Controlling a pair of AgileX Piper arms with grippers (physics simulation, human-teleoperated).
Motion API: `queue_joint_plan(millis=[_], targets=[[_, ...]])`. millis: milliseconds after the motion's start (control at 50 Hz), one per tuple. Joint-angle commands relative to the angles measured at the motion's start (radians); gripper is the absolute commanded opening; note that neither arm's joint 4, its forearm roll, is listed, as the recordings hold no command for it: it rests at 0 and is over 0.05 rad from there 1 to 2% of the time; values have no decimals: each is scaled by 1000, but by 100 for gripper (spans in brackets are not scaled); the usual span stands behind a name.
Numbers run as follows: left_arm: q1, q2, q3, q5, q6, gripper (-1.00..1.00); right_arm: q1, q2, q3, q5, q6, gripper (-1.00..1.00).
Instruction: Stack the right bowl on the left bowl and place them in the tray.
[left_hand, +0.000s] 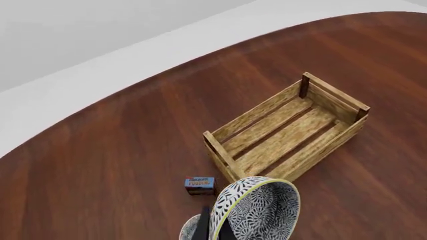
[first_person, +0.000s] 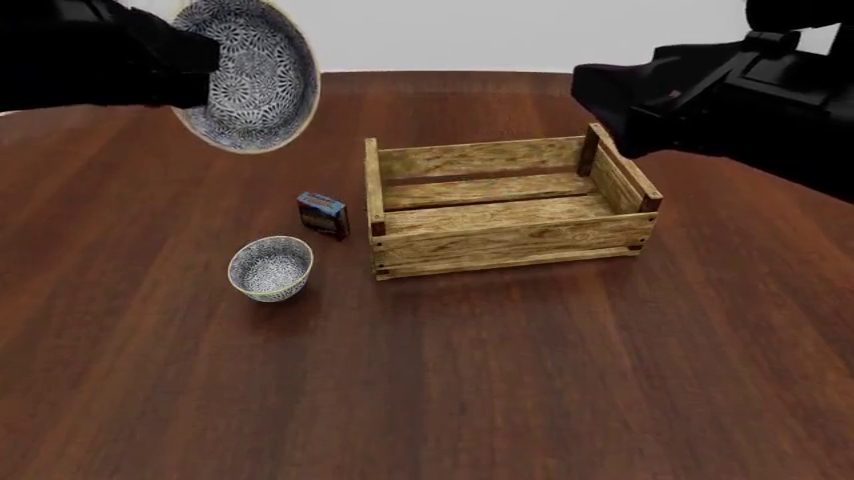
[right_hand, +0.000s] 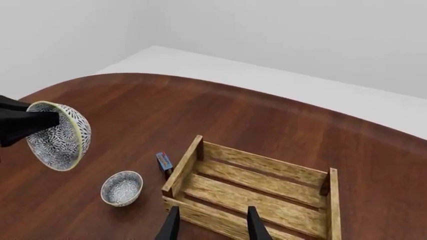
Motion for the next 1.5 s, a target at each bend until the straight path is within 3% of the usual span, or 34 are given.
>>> queue_joint_plan(millis=[20, 480, 800, 1220, 1500], targets=[[26, 49, -34, 72, -42, -100, 0, 10, -1, -4, -2, 100], [60, 140, -20, 72, -87, -100, -2, 15, 1, -9, -5, 100], [88, 226, 57, -10, -121, -100, -2, 5, 3, -4, -6, 100], [154, 336, 69, -75, -166, -100, -2, 11, 2, -7, -8, 100], [176, 382, 131, -153, -187, -100, -1, 17, 2, -9, -9, 100]])
